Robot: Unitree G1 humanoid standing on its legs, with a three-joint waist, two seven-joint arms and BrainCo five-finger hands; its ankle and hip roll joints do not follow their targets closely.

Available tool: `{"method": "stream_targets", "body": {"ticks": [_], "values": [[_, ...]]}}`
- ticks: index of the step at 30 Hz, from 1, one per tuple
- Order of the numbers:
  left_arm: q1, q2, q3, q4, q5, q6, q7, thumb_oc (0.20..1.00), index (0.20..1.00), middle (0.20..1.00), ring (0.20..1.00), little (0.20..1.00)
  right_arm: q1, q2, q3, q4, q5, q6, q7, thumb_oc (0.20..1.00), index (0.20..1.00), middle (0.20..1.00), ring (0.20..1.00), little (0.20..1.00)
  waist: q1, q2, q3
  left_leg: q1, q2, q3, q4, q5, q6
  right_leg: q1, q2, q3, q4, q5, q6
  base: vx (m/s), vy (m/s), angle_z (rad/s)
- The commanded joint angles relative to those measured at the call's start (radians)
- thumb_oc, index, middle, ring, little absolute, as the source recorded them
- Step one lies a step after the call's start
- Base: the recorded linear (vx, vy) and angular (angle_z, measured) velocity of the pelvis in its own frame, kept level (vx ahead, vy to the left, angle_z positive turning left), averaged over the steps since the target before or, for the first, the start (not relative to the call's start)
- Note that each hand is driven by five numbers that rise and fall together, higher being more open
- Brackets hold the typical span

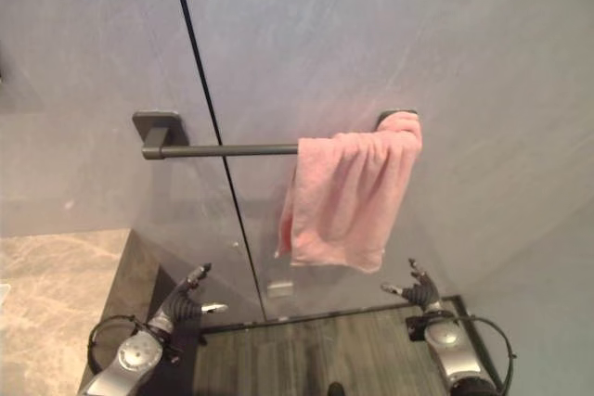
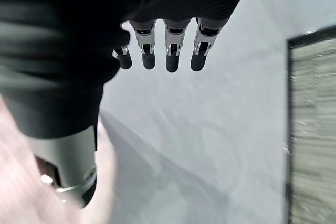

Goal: Put brush and paste in cup on sink, flatten towel.

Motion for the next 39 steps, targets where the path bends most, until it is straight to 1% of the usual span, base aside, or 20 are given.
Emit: {"method": "stream_targets", "body": {"ticks": [1, 2, 3, 4, 7, 9, 11, 12, 16, 21, 22, 26, 30, 36, 39], "values": [[-0.101, 0.032, -0.028, -0.012, -0.053, -0.064, -0.03, 1.0, 1.0, 1.0, 1.0, 1.0, -0.093, -0.083, -0.001, -0.027, 0.089, -0.051, 0.047, 1.0, 1.0, 1.0, 1.0, 1.0, 0.012, 0.001, 0.014, -0.017, 0.006, 0.031, 0.01, 0.028, -0.012, 0.0, -0.025, -0.02, 0.007, -0.003, 0.054, -0.02, -0.029, 0.04], [-0.101, 0.032, -0.028, -0.012, -0.053, -0.064, -0.03, 1.0, 1.0, 1.0, 1.0, 1.0, -0.093, -0.083, -0.001, -0.027, 0.089, -0.051, 0.047, 1.0, 1.0, 1.0, 1.0, 1.0, 0.012, 0.001, 0.014, -0.017, 0.006, 0.031, 0.01, 0.028, -0.012, 0.0, -0.025, -0.02, 0.007, -0.003, 0.054, -0.06, -0.044, 0.03], [-0.124, 0.047, -0.043, -0.034, -0.064, -0.067, -0.037, 1.0, 1.0, 1.0, 1.0, 1.0, -0.122, -0.099, 0.002, -0.039, 0.142, -0.055, 0.065, 1.0, 1.0, 1.0, 1.0, 1.0, 0.011, 0.005, 0.021, -0.032, 0.01, 0.03, 0.01, 0.034, -0.016, -0.015, -0.024, -0.023, 0.007, -0.001, 0.053, -0.04, -0.015, 0.01], [-0.125, 0.047, -0.043, -0.034, -0.064, -0.067, -0.038, 1.0, 1.0, 1.0, 1.0, 1.0, -0.123, -0.1, 0.002, -0.039, 0.142, -0.055, 0.066, 1.0, 1.0, 1.0, 1.0, 1.0, 0.011, 0.006, 0.021, -0.034, 0.01, 0.029, 0.01, 0.034, -0.016, -0.016, -0.023, -0.023, 0.007, -0.001, 0.053, -0.05, -0.03, 0.0], [-0.159, 0.071, -0.057, -0.069, -0.086, -0.072, -0.056, 1.0, 1.0, 1.0, 1.0, 1.0, -0.165, -0.15, 0.03, -0.073, 0.181, -0.053, 0.107, 1.0, 1.0, 1.0, 1.0, 1.0, 0.012, 0.011, 0.026, -0.056, 0.016, 0.029, 0.01, 0.043, -0.021, -0.035, -0.022, -0.028, 0.007, 0.0, 0.052, -0.02, -0.031, 0.03], [-0.208, 0.081, -0.08, -0.077, -0.096, -0.077, -0.061, 1.0, 1.0, 1.0, 1.0, 1.0, -0.238, -0.192, 0.08, -0.096, 0.245, -0.045, 0.147, 1.0, 1.0, 1.0, 1.0, 1.0, 0.013, 0.017, 0.033, -0.082, 0.018, 0.025, 0.01, 0.052, -0.026, -0.058, -0.02, -0.033, 0.007, 0.002, 0.049, -0.05, -0.063, 0.08], [-0.26, 0.07, -0.105, -0.063, -0.101, -0.078, -0.053, 1.0, 1.0, 1.0, 1.0, 1.0, -0.328, -0.216, 0.127, -0.097, 0.258, -0.038, 0.145, 1.0, 1.0, 1.0, 1.0, 1.0, 0.014, 0.025, 0.042, -0.107, 0.02, 0.022, 0.01, 0.062, -0.03, -0.08, -0.019, -0.033, 0.007, 0.006, 0.048, -0.1, -0.052, 0.0], [-0.342, 0.036, -0.137, -0.036, -0.102, -0.076, -0.027, 1.0, 1.0, 1.0, 1.0, 1.0, -0.438, -0.199, 0.172, -0.084, 0.267, -0.039, 0.123, 1.0, 1.0, 1.0, 1.0, 1.0, 0.015, 0.037, 0.052, -0.141, 0.023, 0.022, 0.01, 0.075, -0.034, -0.111, -0.017, -0.034, 0.007, 0.012, 0.046, -0.12, -0.05, -0.03], [-0.461, -0.011, -0.188, 0.01, -0.116, -0.08, 0.001, 1.0, 1.0, 1.0, 1.0, 1.0, -0.556, -0.168, 0.24, -0.067, 0.277, -0.037, 0.112, 1.0, 1.0, 1.0, 1.0, 1.0, 0.012, 0.042, 0.054, -0.178, 0.028, 0.025, 0.01, 0.088, -0.039, -0.152, -0.013, -0.026, 0.007, 0.024, 0.044, -0.06, -0.035, -0.05], [-0.521, -0.029, -0.22, 0.015, -0.112, -0.082, 0.009, 1.0, 1.0, 1.0, 1.0, 1.0, -0.608, -0.157, 0.277, -0.074, 0.288, -0.033, 0.12, 1.0, 1.0, 1.0, 1.0, 1.0, 0.008, 0.042, 0.055, -0.196, 0.03, 0.027, 0.01, 0.093, -0.041, -0.172, -0.01, -0.023, 0.007, 0.028, 0.043, -0.02, -0.023, -0.03], [-0.547, -0.044, -0.239, 0.011, -0.103, -0.083, 0.012, 1.0, 1.0, 1.0, 1.0, 1.0, -0.621, -0.155, 0.301, -0.109, 0.298, -0.032, 0.134, 1.0, 1.0, 1.0, 1.0, 1.0, 0.003, 0.038, 0.057, -0.202, 0.033, 0.028, 0.01, 0.095, -0.042, -0.181, -0.008, -0.019, 0.007, 0.029, 0.042, -0.01, -0.032, -0.01], [-0.546, -0.057, -0.25, -0.001, -0.087, -0.08, 0.012, 1.0, 1.0, 1.0, 1.0, 1.0, -0.609, -0.132, 0.329, -0.181, 0.334, -0.029, 0.166, 1.0, 1.0, 1.0, 1.0, 1.0, -0.001, 0.032, 0.054, -0.202, 0.035, 0.031, 0.01, 0.093, -0.042, -0.185, -0.006, -0.015, 0.007, 0.03, 0.041, 0.01, -0.02, -0.05], [-0.538, -0.06, -0.258, -0.009, -0.077, -0.077, 0.005, 1.0, 1.0, 1.0, 1.0, 1.0, -0.608, -0.119, 0.347, -0.209, 0.342, -0.025, 0.175, 1.0, 1.0, 1.0, 1.0, 1.0, -0.003, 0.027, 0.051, -0.199, 0.037, 0.036, 0.01, 0.091, -0.042, -0.181, -0.004, -0.011, 0.007, 0.028, 0.041, 0.01, -0.006, -0.05], [-0.546, -0.069, -0.263, -0.005, -0.071, -0.075, 0.013, 1.0, 1.0, 1.0, 1.0, 1.0, -0.617, -0.078, 0.364, -0.212, 0.319, -0.027, 0.162, 1.0, 1.0, 1.0, 1.0, 1.0, -0.001, 0.021, 0.049, -0.194, 0.038, 0.035, 0.01, 0.088, -0.042, -0.178, -0.004, -0.013, 0.007, 0.025, 0.042, 0.0, 0.0, 0.0], [-0.552, -0.079, -0.261, 0.012, -0.059, -0.069, 0.029, 1.0, 1.0, 1.0, 1.0, 1.0, -0.632, -0.054, 0.368, -0.198, 0.279, -0.022, 0.141, 1.0, 1.0, 1.0, 1.0, 1.0, 0.0, 0.016, 0.051, -0.199, 0.038, 0.035, 0.01, 0.089, -0.042, -0.183, -0.004, -0.015, 0.007, 0.027, 0.044, 0.0, 0.0, 0.0]]}}
